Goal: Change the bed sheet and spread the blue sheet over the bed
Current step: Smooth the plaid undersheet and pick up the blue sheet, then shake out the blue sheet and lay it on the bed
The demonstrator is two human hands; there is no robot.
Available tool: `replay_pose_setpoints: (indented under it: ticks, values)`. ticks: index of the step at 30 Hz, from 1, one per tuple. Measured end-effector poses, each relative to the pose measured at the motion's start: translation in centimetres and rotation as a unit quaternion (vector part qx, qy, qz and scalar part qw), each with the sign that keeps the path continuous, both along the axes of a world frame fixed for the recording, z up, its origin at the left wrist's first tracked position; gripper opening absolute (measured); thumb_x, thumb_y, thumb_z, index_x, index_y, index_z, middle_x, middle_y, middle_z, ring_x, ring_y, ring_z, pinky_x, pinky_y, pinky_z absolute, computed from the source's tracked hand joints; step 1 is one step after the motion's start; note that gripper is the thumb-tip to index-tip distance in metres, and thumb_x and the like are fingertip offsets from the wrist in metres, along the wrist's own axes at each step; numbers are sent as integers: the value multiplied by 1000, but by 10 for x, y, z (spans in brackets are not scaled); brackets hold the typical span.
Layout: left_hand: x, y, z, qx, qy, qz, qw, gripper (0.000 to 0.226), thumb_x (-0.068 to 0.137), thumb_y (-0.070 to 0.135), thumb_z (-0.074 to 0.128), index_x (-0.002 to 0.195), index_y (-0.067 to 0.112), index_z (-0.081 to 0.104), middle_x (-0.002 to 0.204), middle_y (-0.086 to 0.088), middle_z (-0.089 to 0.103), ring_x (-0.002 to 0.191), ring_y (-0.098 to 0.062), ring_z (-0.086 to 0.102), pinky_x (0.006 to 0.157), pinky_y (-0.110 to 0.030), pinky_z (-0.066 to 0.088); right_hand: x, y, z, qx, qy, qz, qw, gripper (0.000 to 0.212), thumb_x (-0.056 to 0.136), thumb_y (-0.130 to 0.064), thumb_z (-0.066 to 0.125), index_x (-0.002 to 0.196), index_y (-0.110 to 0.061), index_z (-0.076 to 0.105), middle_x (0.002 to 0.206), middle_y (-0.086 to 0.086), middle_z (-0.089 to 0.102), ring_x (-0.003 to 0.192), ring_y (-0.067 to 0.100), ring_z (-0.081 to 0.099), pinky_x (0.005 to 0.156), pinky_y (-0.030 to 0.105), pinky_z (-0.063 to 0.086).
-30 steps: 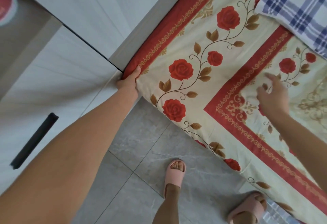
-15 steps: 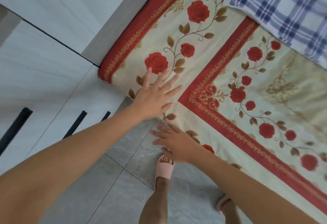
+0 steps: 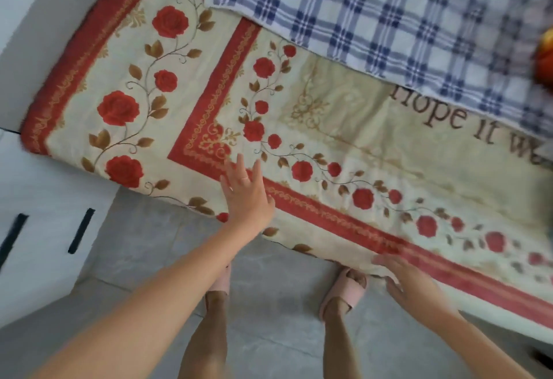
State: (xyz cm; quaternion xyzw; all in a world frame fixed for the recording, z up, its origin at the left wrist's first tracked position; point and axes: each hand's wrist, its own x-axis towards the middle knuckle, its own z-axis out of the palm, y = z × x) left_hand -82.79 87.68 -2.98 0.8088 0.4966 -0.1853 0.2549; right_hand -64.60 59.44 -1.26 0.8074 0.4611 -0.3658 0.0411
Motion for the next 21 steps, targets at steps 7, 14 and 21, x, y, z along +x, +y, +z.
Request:
replay_pose_setpoints:
  ticks: [7, 14, 21]
  values:
    - [163, -100, 32, -100, -71, -180, 976, 41, 94, 19, 47, 135, 19, 46, 155, -13, 20, 145, -31, 11, 115, -45, 21, 136, -105, 47, 32, -141, -204, 968, 64, 83, -14, 66, 140, -23, 38, 148, 4, 30, 137, 28, 28, 108, 47, 34]
    - [342, -224, 85, -211, -121, -234, 941, 33, 97, 18, 46, 130, 17, 52, 144, -8, 41, 88, -29, 64, 71, -32, 49, 308, -256, 65, 90, -101, -614, 778, 138, 53, -47, 90, 150, -23, -5, 156, 12, 8, 141, 29, 19, 114, 49, 24]
    - [393, -272, 73, -207, -141, -267, 931, 28, 97, 22, 46, 124, 22, 55, 128, 3, 52, 64, -9, 55, 51, -16, 38, 404, -212, 14, 140, 78, -711, 684, 116, 71, -37, 82, 151, -19, 0, 142, -1, 36, 126, 17, 41, 104, 33, 37]
